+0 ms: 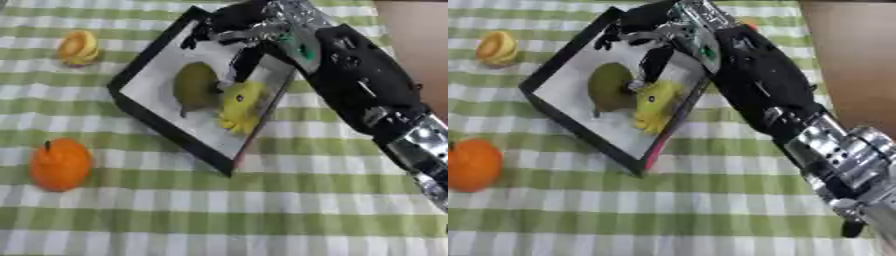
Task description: Pick up objects on the table and place them in the box.
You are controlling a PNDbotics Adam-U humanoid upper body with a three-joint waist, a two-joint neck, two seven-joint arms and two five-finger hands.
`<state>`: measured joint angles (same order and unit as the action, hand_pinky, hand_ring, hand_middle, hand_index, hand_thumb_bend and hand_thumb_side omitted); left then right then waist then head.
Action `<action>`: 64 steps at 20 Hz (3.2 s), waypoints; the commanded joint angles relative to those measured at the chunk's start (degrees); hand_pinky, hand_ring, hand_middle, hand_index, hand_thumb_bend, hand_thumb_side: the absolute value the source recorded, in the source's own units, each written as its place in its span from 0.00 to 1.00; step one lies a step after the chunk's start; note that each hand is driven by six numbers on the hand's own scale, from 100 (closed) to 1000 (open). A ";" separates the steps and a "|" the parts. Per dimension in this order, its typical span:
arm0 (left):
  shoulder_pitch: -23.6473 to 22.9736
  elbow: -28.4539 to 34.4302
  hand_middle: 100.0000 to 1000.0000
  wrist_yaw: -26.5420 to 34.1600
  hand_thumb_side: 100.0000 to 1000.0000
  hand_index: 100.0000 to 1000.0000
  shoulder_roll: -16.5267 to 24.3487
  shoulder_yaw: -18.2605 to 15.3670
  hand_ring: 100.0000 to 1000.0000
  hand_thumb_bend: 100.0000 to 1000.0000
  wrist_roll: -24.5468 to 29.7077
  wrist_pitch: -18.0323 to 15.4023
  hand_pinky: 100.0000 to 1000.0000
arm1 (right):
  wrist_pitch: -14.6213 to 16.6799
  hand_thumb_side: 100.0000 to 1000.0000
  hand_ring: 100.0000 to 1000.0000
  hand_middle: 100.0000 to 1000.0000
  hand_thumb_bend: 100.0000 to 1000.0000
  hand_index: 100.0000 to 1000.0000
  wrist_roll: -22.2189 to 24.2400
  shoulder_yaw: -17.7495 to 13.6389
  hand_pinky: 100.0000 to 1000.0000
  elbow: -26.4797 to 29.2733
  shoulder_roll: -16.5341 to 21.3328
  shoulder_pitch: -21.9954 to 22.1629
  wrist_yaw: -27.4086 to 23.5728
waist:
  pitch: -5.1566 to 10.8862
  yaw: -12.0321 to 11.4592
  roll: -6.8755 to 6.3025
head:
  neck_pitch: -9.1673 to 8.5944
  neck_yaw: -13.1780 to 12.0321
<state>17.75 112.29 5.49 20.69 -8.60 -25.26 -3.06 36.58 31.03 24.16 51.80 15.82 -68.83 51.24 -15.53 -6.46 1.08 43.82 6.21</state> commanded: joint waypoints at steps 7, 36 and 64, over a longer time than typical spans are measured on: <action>0.05 1.00 0.79 0.10 0.63 0.80 2.07 -0.20 0.83 0.00 0.08 -0.12 0.80 | 2.28 0.64 0.92 0.86 0.19 1.00 5.97 -3.27 1.00 1.65 6.24 -3.61 -7.43 | 2.61 0.55 -0.87 | 0.30 -0.80; -0.55 0.68 0.79 -0.19 0.63 0.80 3.33 -0.17 0.83 0.00 0.56 0.22 0.80 | -1.47 0.65 0.94 0.85 0.40 0.91 6.78 -11.58 0.97 -1.44 26.41 3.67 -10.99 | 1.00 2.04 -0.22 | -2.13 -2.53; 0.52 1.04 0.79 0.04 0.64 0.80 3.31 0.33 0.83 0.00 1.15 0.48 0.80 | -7.06 0.54 0.91 0.80 0.23 0.89 -3.13 -16.60 0.96 -8.30 23.98 4.52 -3.35 | -3.25 -1.30 1.22 | -5.24 -0.15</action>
<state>17.68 112.29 5.46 22.25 -8.25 -24.29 -2.53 30.06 28.78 8.40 43.33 38.64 -63.25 47.48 -19.03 -7.71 1.66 39.53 5.80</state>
